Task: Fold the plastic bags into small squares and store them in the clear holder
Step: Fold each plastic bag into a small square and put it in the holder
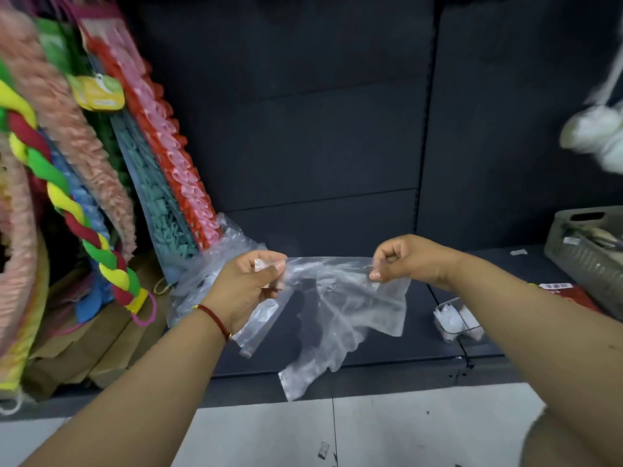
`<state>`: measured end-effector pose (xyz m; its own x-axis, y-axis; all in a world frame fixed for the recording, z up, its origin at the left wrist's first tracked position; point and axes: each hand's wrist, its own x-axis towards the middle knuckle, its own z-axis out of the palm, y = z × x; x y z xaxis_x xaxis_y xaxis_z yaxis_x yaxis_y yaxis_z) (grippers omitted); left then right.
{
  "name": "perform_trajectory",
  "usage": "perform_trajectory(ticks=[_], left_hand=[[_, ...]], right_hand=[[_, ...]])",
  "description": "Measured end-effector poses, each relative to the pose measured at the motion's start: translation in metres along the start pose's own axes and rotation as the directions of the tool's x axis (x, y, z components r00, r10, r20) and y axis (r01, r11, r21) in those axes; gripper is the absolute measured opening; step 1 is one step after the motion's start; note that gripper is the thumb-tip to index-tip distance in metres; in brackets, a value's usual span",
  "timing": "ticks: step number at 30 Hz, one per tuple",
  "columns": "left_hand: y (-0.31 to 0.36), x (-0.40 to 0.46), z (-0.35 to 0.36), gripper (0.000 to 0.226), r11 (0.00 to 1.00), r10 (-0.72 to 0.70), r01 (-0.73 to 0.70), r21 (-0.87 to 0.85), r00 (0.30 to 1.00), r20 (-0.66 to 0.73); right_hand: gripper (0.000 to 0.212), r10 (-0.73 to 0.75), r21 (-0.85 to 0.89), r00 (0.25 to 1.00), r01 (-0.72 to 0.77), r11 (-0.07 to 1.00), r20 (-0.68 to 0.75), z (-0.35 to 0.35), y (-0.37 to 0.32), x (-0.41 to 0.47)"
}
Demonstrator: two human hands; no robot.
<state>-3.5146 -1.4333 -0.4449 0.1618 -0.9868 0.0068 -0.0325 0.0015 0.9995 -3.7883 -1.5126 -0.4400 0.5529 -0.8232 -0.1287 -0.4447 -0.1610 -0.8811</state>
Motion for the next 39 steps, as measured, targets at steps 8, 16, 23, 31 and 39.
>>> perform_trajectory(ticks=[8,16,23,31,39], left_hand=[[0.016,-0.03,-0.014,0.013,0.997,0.072,-0.073,-0.015,0.993,-0.091],[0.008,-0.037,-0.019,0.014,0.989,0.034,-0.054,-0.138,0.989,-0.147],[-0.002,-0.032,-0.002,0.014,0.976,0.021,-0.033,-0.215,0.998,-0.057],[-0.002,-0.025,0.013,0.013,0.97,0.088,-0.072,-0.234,0.994,0.061],[-0.016,-0.008,-0.021,0.018,0.996,0.089,-0.085,0.025,0.975,-0.204]], right_hand=[[0.028,0.0,0.047,0.988,-0.007,0.999,0.154,0.004,0.0,-0.026],[0.014,0.076,0.07,0.997,-0.076,0.995,0.014,0.006,0.035,-0.029],[0.078,0.093,-0.073,0.993,-0.088,0.993,0.066,0.056,0.027,-0.018],[0.037,0.111,-0.324,0.992,-0.087,0.942,0.057,0.078,0.027,-0.007],[0.01,0.105,-0.092,0.981,-0.121,0.988,-0.162,0.024,0.046,-0.009]])
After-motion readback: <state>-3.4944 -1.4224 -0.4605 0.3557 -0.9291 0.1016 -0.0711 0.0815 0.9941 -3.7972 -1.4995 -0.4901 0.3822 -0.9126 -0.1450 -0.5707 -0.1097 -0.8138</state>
